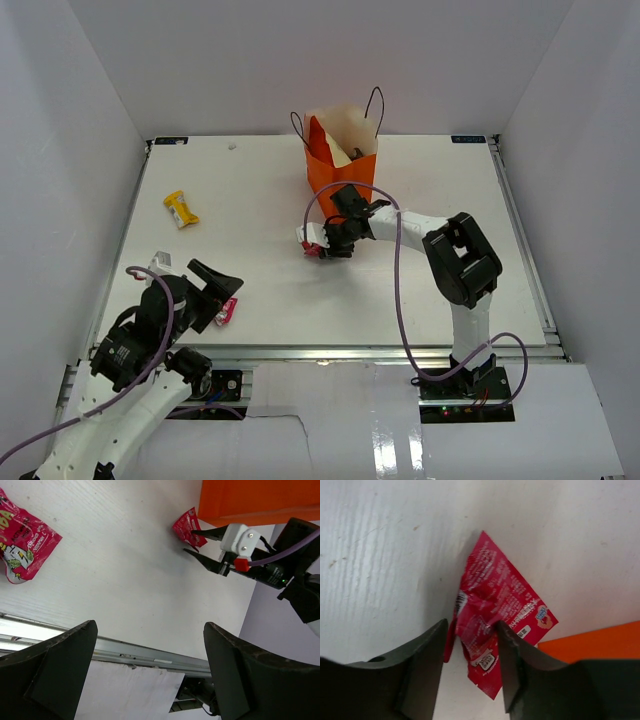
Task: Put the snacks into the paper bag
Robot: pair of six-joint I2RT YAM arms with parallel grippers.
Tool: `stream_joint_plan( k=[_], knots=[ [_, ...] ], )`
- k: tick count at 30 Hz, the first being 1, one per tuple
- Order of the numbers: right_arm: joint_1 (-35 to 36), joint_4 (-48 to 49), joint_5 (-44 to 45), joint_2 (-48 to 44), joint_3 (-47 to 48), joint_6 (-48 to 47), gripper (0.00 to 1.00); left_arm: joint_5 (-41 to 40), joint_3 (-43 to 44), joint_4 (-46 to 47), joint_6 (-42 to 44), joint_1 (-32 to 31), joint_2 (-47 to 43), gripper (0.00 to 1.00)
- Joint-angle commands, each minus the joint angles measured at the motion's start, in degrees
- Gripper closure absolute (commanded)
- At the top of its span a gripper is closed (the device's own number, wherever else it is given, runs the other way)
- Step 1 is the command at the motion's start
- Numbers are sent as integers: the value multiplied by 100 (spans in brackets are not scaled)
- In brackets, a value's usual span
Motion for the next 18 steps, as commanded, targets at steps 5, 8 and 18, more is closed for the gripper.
stream_joint_plan(
  k=[5, 8, 18],
  knots=[
    [61, 325, -180, 66, 128, 383, 71, -226, -241, -184, -531, -1, 30, 2],
    [52, 317, -390, -136, 22, 567, 83, -402, -259, -193, -689, -1, -14, 2],
    [17, -1115, -2992, -2524, 162, 997, 91, -446, -733, -62, -1252, -1, 504, 2]
  ],
)
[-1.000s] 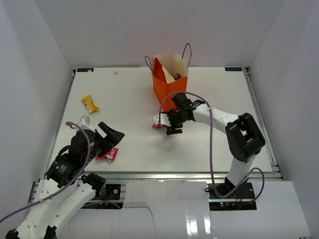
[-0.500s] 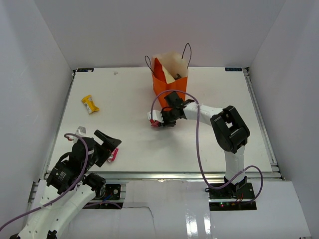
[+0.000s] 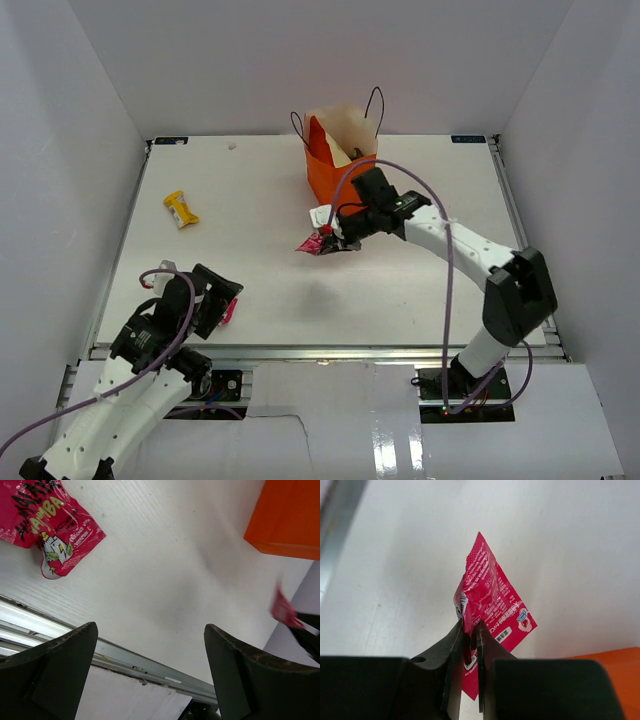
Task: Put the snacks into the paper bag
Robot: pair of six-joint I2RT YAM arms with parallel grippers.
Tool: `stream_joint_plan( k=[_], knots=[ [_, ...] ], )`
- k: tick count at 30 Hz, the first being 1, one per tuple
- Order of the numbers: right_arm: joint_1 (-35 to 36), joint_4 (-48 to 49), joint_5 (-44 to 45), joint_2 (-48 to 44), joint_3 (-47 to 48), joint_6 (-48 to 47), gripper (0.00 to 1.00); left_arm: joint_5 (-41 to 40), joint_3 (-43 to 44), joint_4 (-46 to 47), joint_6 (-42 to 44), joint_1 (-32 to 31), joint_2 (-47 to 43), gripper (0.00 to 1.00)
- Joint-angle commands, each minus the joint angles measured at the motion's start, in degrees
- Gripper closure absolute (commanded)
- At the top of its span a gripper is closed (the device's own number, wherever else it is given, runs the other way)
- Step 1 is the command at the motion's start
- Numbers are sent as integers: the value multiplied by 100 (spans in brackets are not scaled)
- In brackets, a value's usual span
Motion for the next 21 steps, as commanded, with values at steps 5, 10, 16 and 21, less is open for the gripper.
stream_joint_plan(
  k=[5, 10, 16, 21],
  knots=[
    [-261, -182, -1151, -1192, 1728, 1743, 92, -59, -60, 92, -447, -1, 469, 2],
    [-1129, 1285, -55, -859, 2794, 3846, 92, 28, -139, 83, -509, -1, 329, 3],
    [-1326, 1865, 1448, -41, 3560, 4859, 92, 143, -245, -5, -535, -1, 3, 3],
    [-1317, 2060, 1846, 504, 3684, 5045, 92, 213, -271, -172, -544, -1, -137, 3]
  ],
)
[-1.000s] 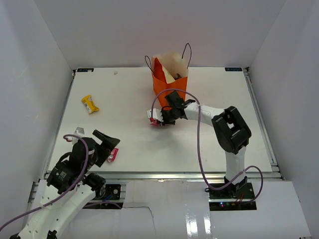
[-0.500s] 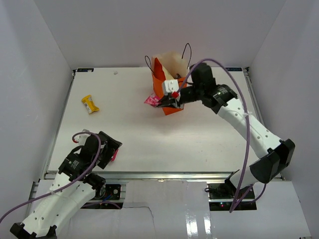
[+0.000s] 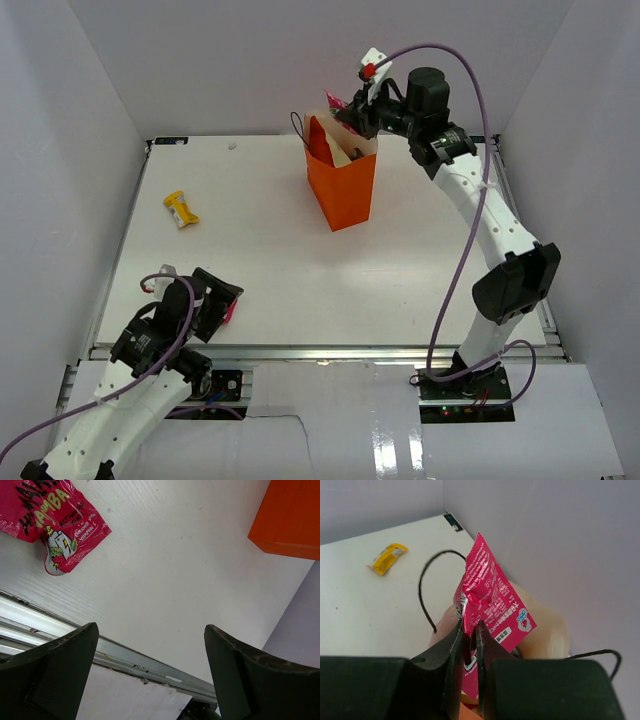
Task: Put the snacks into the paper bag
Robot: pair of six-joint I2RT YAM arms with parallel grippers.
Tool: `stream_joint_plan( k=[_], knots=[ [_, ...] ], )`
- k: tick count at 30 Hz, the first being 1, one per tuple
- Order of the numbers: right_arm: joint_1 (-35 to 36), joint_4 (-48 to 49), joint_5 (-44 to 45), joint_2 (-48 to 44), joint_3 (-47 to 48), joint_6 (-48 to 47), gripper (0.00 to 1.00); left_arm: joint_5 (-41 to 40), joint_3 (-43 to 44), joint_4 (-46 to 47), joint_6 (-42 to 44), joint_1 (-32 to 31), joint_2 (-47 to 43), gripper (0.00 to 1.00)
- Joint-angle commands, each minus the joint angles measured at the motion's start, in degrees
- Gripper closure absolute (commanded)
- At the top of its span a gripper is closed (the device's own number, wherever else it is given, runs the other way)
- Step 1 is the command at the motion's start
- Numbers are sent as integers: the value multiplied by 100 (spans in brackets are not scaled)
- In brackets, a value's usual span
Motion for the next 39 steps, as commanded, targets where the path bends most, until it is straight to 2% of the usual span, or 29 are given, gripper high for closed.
stream_joint_plan(
  k=[1, 6, 8, 10, 14, 15, 16, 20, 22, 23, 27, 31, 33, 36, 37, 39],
  knots=[
    [30, 368, 766, 260, 189, 414, 89, 152, -65, -159, -389, -1, -131, 3],
    [21, 465, 1505, 480, 66, 194, 75, 117, -57, -361, -486, -1, -281, 3],
    [-5, 465, 1515, 471, -13, 150, 59, 108, -57, -422, -521, -1, -333, 3],
    [3, 439, 1411, 410, -40, 132, 50, 91, -66, -449, -547, -1, -351, 3],
    [-6, 307, 1077, 173, 21, 193, 41, 47, -31, -475, -556, -1, -185, 3],
    [-6, 272, 919, 94, 22, 167, 39, 29, -4, -484, -547, -1, -123, 3],
    [-32, 89, 404, 6, 22, 106, 37, -32, 66, -501, -504, -1, -53, 3],
    [-120, -509, -1417, -800, -416, -368, 35, -313, 347, -834, -451, -1, 500, 3],
    [-129, -956, -2366, -1336, -1475, -781, 33, -480, 444, -949, -407, -10, 1035, 3],
    [-129, -1115, -2369, -1522, -1481, -939, 33, -524, 462, -976, -389, -2, 1038, 3],
    [-190, -1380, -2344, -2445, -3663, -1361, 32, -727, 348, -994, -398, -1, 1739, 3],
    [-313, -1381, -2220, -3350, -4888, -1538, 32, -885, 119, -452, -275, 16, 2152, 4],
    [-427, -1381, -2237, -3536, -5145, -1538, 31, -780, 5, -99, -21, 130, 2285, 4],
    [-541, -1389, -2290, -3739, -5409, -1538, 31, -368, -118, 674, 567, 682, 2584, 5],
    [-568, -1389, -2325, -3791, -5471, -1538, 31, -210, -162, 1042, 726, 1076, 2706, 5],
    [-612, -1372, -2404, -3809, -5506, -1512, 31, 134, -259, 1308, 1078, 1412, 2830, 6]
  ],
)
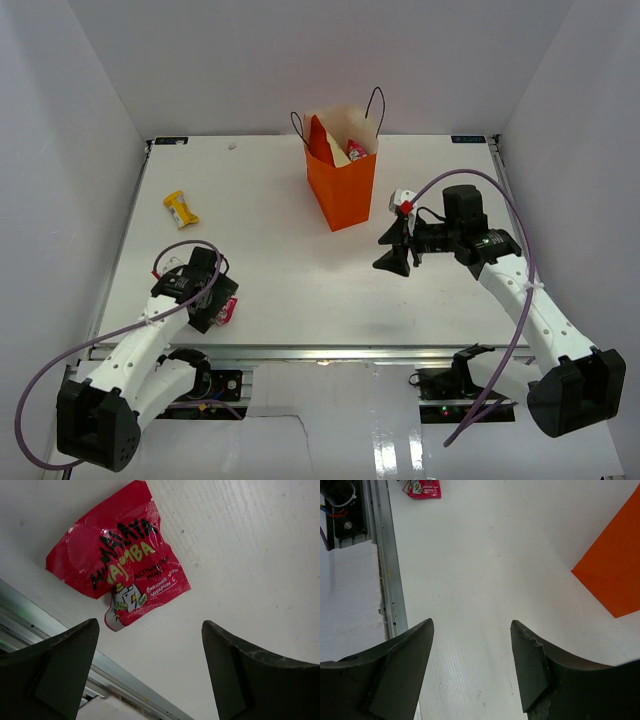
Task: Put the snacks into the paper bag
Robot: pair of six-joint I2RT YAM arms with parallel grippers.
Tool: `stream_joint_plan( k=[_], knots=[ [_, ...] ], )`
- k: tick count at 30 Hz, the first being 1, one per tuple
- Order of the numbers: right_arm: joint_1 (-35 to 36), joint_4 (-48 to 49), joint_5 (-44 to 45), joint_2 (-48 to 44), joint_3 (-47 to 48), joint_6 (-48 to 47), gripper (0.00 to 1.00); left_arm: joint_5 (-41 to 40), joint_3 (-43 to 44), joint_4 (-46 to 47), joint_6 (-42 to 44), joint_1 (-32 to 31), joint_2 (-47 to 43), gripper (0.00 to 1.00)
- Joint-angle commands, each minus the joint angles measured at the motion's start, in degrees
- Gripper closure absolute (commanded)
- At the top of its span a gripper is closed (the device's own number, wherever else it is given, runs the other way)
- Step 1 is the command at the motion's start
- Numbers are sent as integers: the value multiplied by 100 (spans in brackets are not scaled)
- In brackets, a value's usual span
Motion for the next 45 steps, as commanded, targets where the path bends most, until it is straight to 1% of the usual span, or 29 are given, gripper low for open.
stream_joint_plan(
  k=[1, 5, 8, 10, 12, 17, 25, 28, 29, 31, 32, 33, 38, 39, 41, 42, 45],
  knots=[
    [-70, 176, -306, -233, 14, -76, 31, 464, -112, 939, 602, 613, 142, 6],
    [-123, 193, -359, -225, -38, -67, 31, 561, -165, 984, 752, 904, 327, 8],
    [-166, 211, -412, -207, -82, -32, 31, 675, -376, 967, 735, 1080, 371, 10],
    [-184, 211, -429, -190, -91, -14, 31, 684, -403, 967, 673, 1098, 371, 14],
    [-193, 211, -429, -189, -100, -6, 31, 632, -350, 853, 620, 1124, 423, 16],
    [-219, 220, -473, -146, -109, 21, 31, 491, -271, 703, 568, 1142, 529, 17],
    [-246, 220, -526, -58, -47, 74, 32, 500, -359, 843, 471, 1212, 995, 17],
    [-246, 220, -535, -40, -47, 82, 32, 535, -403, 1045, 515, 1309, 1073, 23],
    [-246, 211, -535, -31, -38, 82, 32, 561, -403, 1133, 576, 1326, 1109, 28],
    [-246, 211, -535, -23, -21, 91, 32, 587, -394, 1221, 629, 1379, 1197, 34],
    [-246, 202, -535, -23, -21, 91, 32, 588, -376, 1248, 673, 1388, 1206, 41],
    [-254, 202, -535, -23, -12, 91, 32, 588, -368, 1274, 699, 1397, 1215, 45],
    [-255, 149, -754, 4, -21, 74, 32, 631, -289, 1432, 918, 1406, 943, 60],
    [-246, 115, -833, 30, -12, 13, 32, 710, -254, 1485, 1076, 1406, 881, 65],
    [-246, -78, -1140, 126, 49, -67, 32, 851, -227, 1677, 1287, 1406, 706, 71],
    [-220, -236, -1324, 179, 76, -128, 32, 1095, -218, 1783, 1584, 1406, 644, 75],
    [-27, -360, -1405, 364, 163, -137, 33, 1640, -279, 2362, 2025, 1397, 329, 80]
  ],
)
